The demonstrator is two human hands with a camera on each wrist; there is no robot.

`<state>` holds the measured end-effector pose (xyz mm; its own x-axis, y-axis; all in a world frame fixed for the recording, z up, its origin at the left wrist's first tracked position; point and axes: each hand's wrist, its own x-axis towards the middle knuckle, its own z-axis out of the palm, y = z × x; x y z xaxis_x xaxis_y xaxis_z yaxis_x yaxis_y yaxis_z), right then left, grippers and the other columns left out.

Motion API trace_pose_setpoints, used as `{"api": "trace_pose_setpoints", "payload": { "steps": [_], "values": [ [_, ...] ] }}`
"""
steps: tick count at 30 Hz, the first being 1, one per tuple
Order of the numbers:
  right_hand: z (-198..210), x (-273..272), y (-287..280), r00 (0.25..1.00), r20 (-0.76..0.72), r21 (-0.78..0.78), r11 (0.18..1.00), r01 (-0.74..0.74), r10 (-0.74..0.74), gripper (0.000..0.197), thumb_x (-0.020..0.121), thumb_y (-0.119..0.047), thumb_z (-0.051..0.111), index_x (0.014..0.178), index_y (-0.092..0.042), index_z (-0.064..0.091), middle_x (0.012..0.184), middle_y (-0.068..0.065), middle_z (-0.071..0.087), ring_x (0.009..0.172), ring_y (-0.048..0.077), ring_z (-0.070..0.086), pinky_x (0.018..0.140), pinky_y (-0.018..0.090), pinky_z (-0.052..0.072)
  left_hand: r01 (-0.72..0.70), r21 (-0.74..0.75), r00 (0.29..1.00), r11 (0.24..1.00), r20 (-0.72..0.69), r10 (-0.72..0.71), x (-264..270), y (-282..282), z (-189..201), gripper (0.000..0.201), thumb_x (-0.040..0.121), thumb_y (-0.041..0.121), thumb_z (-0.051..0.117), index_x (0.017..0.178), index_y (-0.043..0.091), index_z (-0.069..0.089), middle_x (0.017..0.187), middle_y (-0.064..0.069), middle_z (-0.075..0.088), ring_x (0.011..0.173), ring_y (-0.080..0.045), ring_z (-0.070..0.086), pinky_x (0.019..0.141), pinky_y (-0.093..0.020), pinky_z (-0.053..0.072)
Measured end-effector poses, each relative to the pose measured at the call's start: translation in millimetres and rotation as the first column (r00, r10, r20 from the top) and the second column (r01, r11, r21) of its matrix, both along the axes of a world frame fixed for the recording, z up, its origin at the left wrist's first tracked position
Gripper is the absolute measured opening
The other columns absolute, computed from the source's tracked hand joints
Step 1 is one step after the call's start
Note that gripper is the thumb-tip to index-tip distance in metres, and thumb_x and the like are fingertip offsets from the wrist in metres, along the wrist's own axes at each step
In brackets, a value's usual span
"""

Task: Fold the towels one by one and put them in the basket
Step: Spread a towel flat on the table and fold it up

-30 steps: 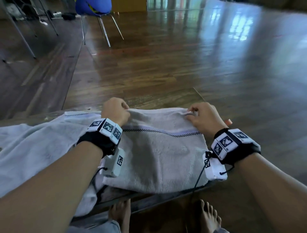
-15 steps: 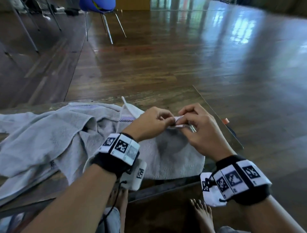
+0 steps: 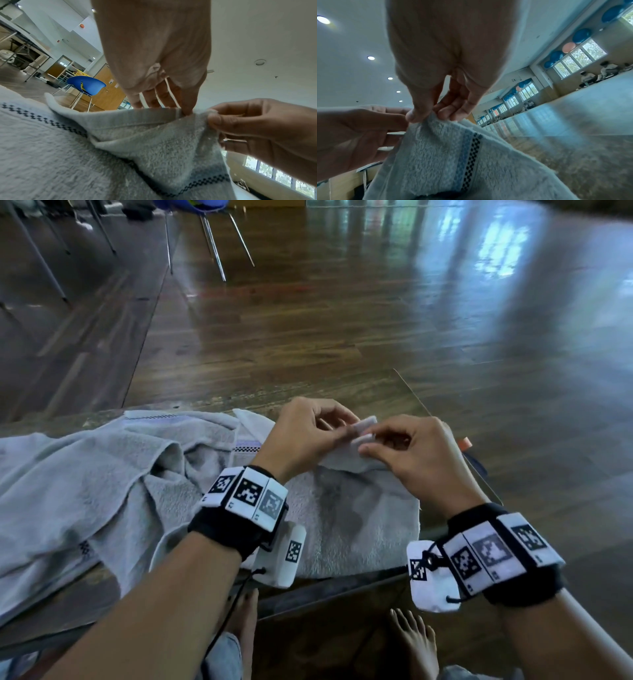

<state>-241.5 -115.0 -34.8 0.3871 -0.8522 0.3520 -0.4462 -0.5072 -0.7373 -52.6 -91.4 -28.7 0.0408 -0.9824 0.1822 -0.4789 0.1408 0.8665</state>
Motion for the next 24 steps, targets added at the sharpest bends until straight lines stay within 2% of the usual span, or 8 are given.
{"api": "trace_pose_setpoints", "payload": {
  "steps": [3,6,10,14,16,19,24],
  "values": [
    [-3.4,-1.6,-7.9,0.992,0.096,0.032,0.996,0.080,-0.082,0.016,0.075,-0.017,0.087,0.084,-0.021,0.074,0.075,-0.009,0.072,0.070,0.004,0.067,0.066,0.012,0.052,0.021,0.026,0.999,0.999,-0.030,-0.020,-1.2,1.7,-2.0,0.019,0.083,0.034,0.076,0.089,0.016,0.078,0.071,0.002,0.071,0.063,-0.007,0.061,0.061,-0.023,0.050],
    [-7.5,-2.8,-11.0,0.988,0.103,0.043,0.993,0.114,-0.118,0.014,0.075,-0.015,0.086,0.081,-0.021,0.075,0.073,-0.010,0.073,0.070,0.003,0.069,0.066,0.015,0.054,0.030,0.060,0.998,0.998,-0.056,-0.026,-3.3,2.7,-2.9,0.020,0.083,0.032,0.076,0.087,0.012,0.076,0.075,-0.003,0.072,0.067,-0.009,0.063,0.066,-0.029,0.053],
    [-9.1,-4.2,-9.4,0.990,0.087,0.022,0.993,0.114,-0.116,0.011,0.078,-0.014,0.083,0.082,-0.022,0.077,0.075,-0.012,0.074,0.073,0.001,0.071,0.070,0.016,0.056,0.070,0.085,0.992,0.994,-0.111,-0.060,-9.2,4.8,-3.1,0.026,0.086,0.035,0.074,0.091,0.010,0.074,0.077,-0.003,0.068,0.066,-0.011,0.056,0.063,-0.026,0.047],
    [-9.2,-3.3,-9.1,0.986,0.116,0.024,0.993,0.117,-0.119,0.011,0.078,-0.013,0.084,0.081,-0.022,0.078,0.073,-0.013,0.074,0.072,0.000,0.071,0.068,0.014,0.055,0.050,0.074,0.997,0.996,-0.064,-0.045,-8.8,3.7,-3.2,0.023,0.087,0.035,0.073,0.092,0.013,0.076,0.080,-0.013,0.072,0.065,-0.010,0.055,0.062,-0.027,0.046],
    [-9.2,-2.0,-8.8,0.984,0.134,0.020,0.993,0.118,-0.119,0.011,0.077,-0.012,0.084,0.081,-0.021,0.078,0.072,-0.013,0.074,0.071,-0.001,0.070,0.067,0.011,0.053,0.034,0.071,0.998,0.997,-0.054,-0.030,-9.0,3.0,-3.4,0.024,0.087,0.037,0.073,0.091,0.013,0.076,0.076,-0.012,0.071,0.063,-0.009,0.054,0.061,-0.026,0.046],
    [-9.6,-0.6,-8.7,0.984,0.136,0.004,0.993,0.119,-0.118,0.010,0.078,-0.012,0.083,0.082,-0.019,0.078,0.073,-0.013,0.074,0.072,-0.001,0.070,0.068,0.011,0.052,0.030,0.060,1.000,0.998,-0.005,-0.030,-8.9,0.9,-4.3,0.022,0.087,0.033,0.073,0.091,0.012,0.076,0.072,-0.002,0.066,0.058,-0.004,0.050,0.057,-0.018,0.043],
    [-7.9,-0.3,-8.1,0.986,0.121,-0.002,0.994,0.112,-0.111,0.007,0.078,-0.016,0.084,0.082,-0.019,0.078,0.080,-0.010,0.075,0.077,0.004,0.071,0.073,0.022,0.058,0.027,0.022,0.995,0.999,0.096,-0.029,-7.7,-0.7,-6.5,0.014,0.089,0.022,0.071,0.095,0.010,0.077,0.074,-0.001,0.067,0.055,-0.001,0.049,0.056,-0.012,0.040]
  ]
}}
